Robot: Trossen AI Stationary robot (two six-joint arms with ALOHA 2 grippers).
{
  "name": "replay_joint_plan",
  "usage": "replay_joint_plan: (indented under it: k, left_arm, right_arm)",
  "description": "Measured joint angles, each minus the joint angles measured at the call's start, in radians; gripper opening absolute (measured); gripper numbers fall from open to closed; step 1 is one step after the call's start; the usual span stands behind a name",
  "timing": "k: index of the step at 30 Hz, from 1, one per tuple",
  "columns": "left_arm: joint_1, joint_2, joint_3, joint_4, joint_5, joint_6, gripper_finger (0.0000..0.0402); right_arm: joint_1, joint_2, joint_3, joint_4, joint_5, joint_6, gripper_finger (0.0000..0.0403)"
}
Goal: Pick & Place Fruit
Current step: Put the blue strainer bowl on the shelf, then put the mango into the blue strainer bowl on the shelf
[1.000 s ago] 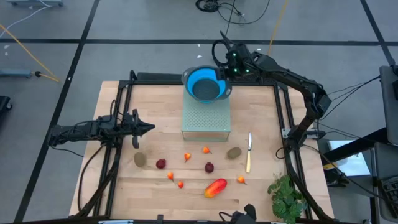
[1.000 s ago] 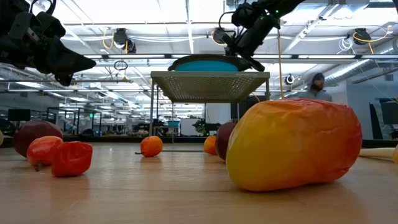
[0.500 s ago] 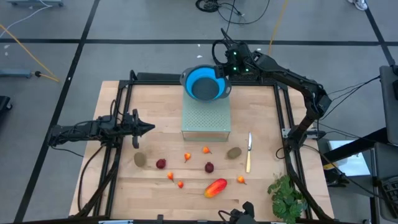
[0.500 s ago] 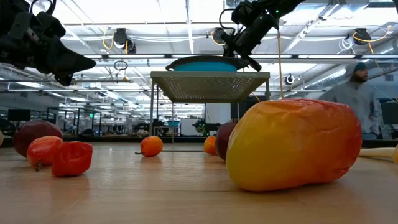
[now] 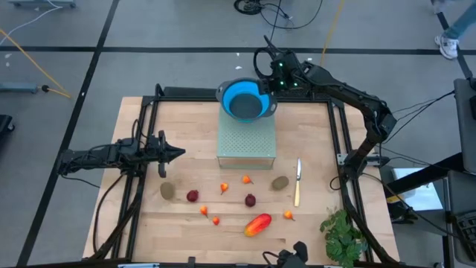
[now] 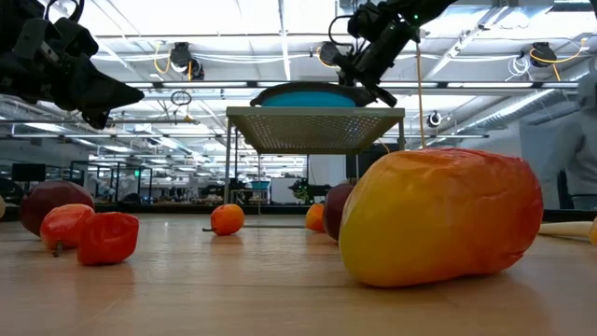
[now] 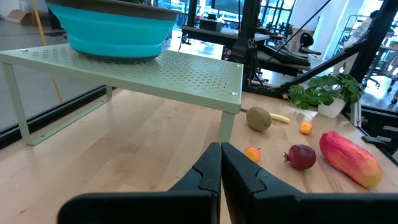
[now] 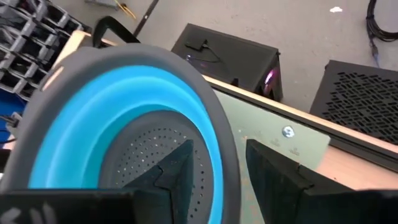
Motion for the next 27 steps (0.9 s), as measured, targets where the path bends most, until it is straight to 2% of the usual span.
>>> replay_joint_plan:
  k: [5, 11, 27]
  left_arm:
    - [0.000, 0.000, 0.000, 0.000, 0.000, 0.000, 0.0010]
    - [0.000, 0.000, 0.000, 0.000, 0.000, 0.000, 0.0010]
    - [0.000, 0.000, 0.000, 0.000, 0.000, 0.000, 0.0010]
  right_arm:
    - [0.000, 0.000, 0.000, 0.026, 0.002, 0.000, 0.0142]
    - [0.000, 0.000, 0.000, 0.024, 0.051, -0.020, 0.0139]
    - [0.033, -0.033, -0.001, 0.165, 0.046, -0.103, 0.0122]
